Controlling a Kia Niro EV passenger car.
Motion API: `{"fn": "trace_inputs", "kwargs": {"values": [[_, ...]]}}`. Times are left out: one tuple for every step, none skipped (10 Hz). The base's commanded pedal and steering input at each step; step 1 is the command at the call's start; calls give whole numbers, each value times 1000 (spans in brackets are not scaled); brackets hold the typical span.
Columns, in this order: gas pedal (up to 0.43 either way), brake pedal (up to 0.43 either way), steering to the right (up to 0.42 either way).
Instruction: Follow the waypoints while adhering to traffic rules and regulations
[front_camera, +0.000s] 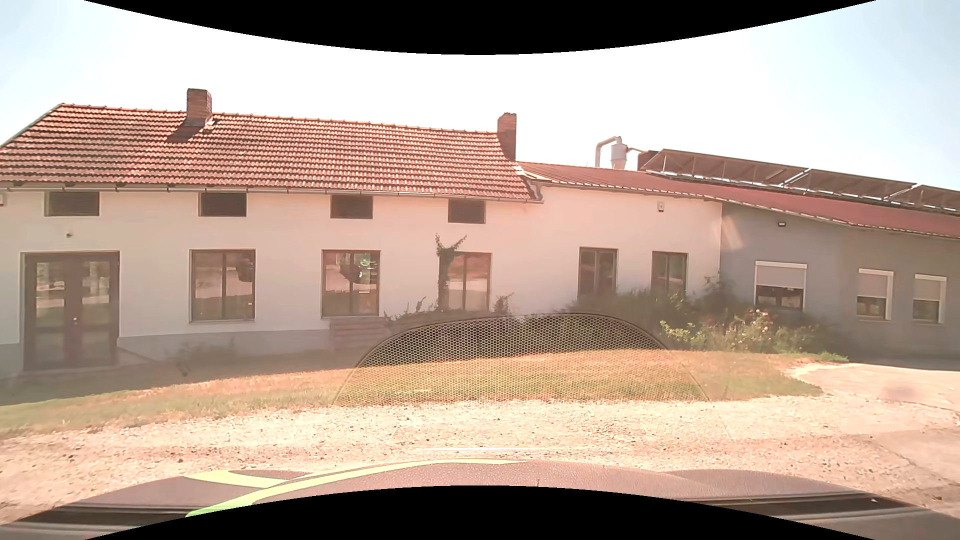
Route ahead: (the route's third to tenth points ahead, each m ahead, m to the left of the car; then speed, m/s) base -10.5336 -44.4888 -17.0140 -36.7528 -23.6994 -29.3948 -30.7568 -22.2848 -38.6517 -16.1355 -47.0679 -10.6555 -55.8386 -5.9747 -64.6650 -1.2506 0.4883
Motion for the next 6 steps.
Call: {"fn": "trace_inputs", "kwargs": {"values": [[0, 43, 333], [0, 0, 363], [0, 0, 385], [0, 0, 412], [0, 0, 465], [0, 0, 517]]}}
